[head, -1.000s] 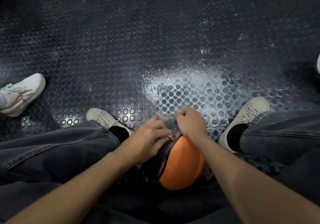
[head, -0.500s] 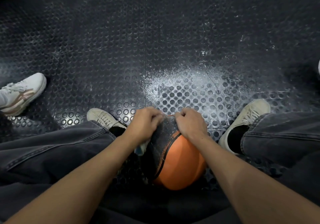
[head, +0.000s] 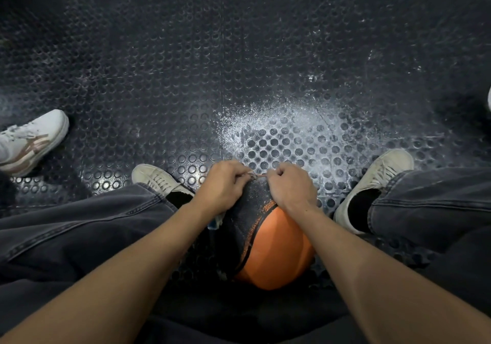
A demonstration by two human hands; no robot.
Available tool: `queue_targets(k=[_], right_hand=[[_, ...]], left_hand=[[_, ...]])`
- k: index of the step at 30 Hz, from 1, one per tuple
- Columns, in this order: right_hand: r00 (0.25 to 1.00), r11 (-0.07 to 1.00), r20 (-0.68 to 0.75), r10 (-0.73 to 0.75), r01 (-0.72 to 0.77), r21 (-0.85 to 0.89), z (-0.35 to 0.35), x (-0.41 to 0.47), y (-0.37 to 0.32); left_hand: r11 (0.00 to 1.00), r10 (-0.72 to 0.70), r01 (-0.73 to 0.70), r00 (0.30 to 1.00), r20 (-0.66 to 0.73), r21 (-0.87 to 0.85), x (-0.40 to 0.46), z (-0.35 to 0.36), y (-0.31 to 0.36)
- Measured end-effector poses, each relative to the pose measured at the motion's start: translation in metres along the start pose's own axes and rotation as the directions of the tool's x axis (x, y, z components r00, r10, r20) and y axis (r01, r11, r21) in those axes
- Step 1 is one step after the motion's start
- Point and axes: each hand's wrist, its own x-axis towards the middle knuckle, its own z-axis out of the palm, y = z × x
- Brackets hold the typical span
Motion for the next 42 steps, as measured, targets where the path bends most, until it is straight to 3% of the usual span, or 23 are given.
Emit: queue_targets(k=[3, 6, 8, 9, 11, 12, 14, 16, 18, 20, 22, 23, 25, 30, 32, 35, 38, 42], right_hand=[[1.0, 1.0, 0.027, 0.014, -0.014, 0.011, -0.007, 0.002, 0.005], [0.999, 0.999, 0.045, -0.018, 0.016, 0.046, -0.014, -0.001, 0.007], [0.999, 0.998, 0.036, -0.021, 0.018, 0.063, -0.011, 0.001, 0.007], [1.0, 0.998, 0.027, -0.01, 0.009, 0.066, -0.008, 0.003, 0.006], [1.0, 0.998, 0.007, 0.021, -0.021, 0.063, -0.002, 0.003, 0.004], [1.0, 0.998, -0.002, 0.029, -0.029, 0.05, -0.001, 0.002, 0.002], [0.999, 0.999, -0.001, 0.038, -0.038, 0.034, -0.004, 0.001, 0.003], [0.999, 0.999, 0.02, 0.029, -0.03, 0.045, -0.007, 0.003, 0.007], [0.999, 0.998, 0.037, 0.015, -0.017, 0.053, -0.009, 0.004, 0.007], [0.999, 0.999, 0.039, 0.003, -0.005, 0.048, -0.007, 0.003, 0.004], [0.999, 0.999, 0.032, -0.009, 0.008, 0.051, -0.004, 0.002, 0.001], [0.999, 0.998, 0.036, -0.011, 0.009, 0.056, -0.002, 0.002, 0.001], [0.999, 0.998, 0.027, -0.017, 0.015, 0.053, -0.001, 0.003, 0.002], [0.999, 0.997, 0.026, -0.039, 0.038, 0.06, -0.005, 0.004, 0.003], [0.999, 0.998, 0.021, -0.038, 0.037, 0.054, -0.005, 0.005, 0.005], [0.999, 0.998, 0.014, -0.034, 0.033, 0.058, -0.002, 0.008, 0.005], [0.999, 0.998, 0.017, -0.033, 0.032, 0.049, -0.002, 0.009, 0.007], [1.0, 1.0, 0.015, 0.001, -0.002, 0.018, -0.002, 0.009, 0.005]], left_hand=[[0.964, 0.262, -0.261, 0.965, 0.005, -0.048, -0.03, -0.003, 0.015], [0.885, 0.463, -0.465, 0.873, 0.154, -0.028, -0.043, -0.009, 0.02], [0.927, 0.375, -0.373, 0.924, 0.079, -0.036, -0.03, -0.006, 0.011], [0.972, 0.232, -0.232, 0.973, 0.011, -0.043, -0.017, -0.005, 0.007], [0.999, -0.042, 0.041, 0.998, -0.053, -0.026, 0.0, -0.002, 0.004], [0.997, -0.072, 0.072, 0.995, -0.067, -0.002, -0.001, 0.001, 0.005], [0.995, 0.104, -0.103, 0.991, -0.08, 0.015, -0.02, 0.005, 0.016], [0.937, 0.345, -0.345, 0.939, -0.013, -0.046, -0.051, 0.0, 0.028], [0.885, 0.463, -0.456, 0.884, 0.071, -0.094, -0.057, -0.008, 0.026], [0.941, 0.324, -0.322, 0.946, 0.003, -0.105, -0.046, -0.016, 0.018], [0.99, -0.011, 0.001, 0.997, -0.073, -0.143, -0.032, -0.031, 0.008], [0.975, -0.161, 0.15, 0.985, -0.056, -0.163, -0.028, -0.039, 0.003], [0.946, -0.295, 0.289, 0.955, -0.018, -0.145, -0.024, -0.054, -0.001], [0.931, -0.359, 0.362, 0.931, -0.065, 0.047, -0.017, -0.063, -0.004], [0.921, -0.384, 0.381, 0.923, 0.016, 0.079, -0.015, -0.062, -0.004], [0.972, -0.226, 0.236, 0.952, 0.207, -0.022, -0.023, -0.049, -0.003], [0.988, -0.025, 0.056, 0.979, 0.203, -0.147, -0.029, -0.026, -0.017], [0.955, -0.059, 0.117, 0.976, 0.21, -0.274, -0.039, -0.003, -0.021]])
